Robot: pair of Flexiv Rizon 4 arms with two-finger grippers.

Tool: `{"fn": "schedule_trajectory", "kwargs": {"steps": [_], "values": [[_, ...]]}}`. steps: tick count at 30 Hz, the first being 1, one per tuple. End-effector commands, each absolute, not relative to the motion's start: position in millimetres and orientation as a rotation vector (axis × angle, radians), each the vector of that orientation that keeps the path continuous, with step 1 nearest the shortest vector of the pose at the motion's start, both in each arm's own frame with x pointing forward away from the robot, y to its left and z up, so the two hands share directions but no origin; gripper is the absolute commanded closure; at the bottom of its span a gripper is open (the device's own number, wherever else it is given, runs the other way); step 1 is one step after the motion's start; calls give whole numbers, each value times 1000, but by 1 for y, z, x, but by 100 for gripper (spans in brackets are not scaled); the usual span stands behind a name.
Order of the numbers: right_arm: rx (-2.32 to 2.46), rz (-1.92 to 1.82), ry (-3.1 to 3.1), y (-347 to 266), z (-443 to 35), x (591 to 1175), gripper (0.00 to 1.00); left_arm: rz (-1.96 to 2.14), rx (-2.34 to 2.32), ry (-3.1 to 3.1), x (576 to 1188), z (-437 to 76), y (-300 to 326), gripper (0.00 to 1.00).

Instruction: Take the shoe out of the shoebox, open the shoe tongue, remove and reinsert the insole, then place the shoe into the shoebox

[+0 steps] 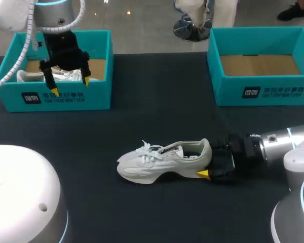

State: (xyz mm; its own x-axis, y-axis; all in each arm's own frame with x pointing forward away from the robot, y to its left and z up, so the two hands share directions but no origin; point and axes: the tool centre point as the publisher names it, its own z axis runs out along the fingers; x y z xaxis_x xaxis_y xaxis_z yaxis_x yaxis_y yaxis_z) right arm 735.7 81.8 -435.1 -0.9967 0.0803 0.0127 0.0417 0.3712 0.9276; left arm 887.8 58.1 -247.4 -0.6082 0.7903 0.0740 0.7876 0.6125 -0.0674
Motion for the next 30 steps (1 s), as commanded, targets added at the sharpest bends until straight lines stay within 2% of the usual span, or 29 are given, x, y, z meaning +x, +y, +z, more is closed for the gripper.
{"fn": "schedule_trajectory", "kwargs": {"steps": [1, 6, 13, 16, 30], "values": [[116, 1733, 2575, 85, -439, 736, 100, -144, -758, -2974, 867, -249, 27, 0], [116, 1733, 2575, 85, -439, 736, 100, -89, -359, -3017, 859, -241, 8, 0], [116, 1733, 2575, 85, -439, 736, 100, -215, 147, -3035, 836, -240, -9, 0], [116, 1733, 2575, 85, -439, 736, 100, -204, 88, -3017, 819, -239, -18, 0], [116, 1733, 2575, 85, -439, 736, 100, -204, 88, -3017, 819, -239, -18, 0]]}}
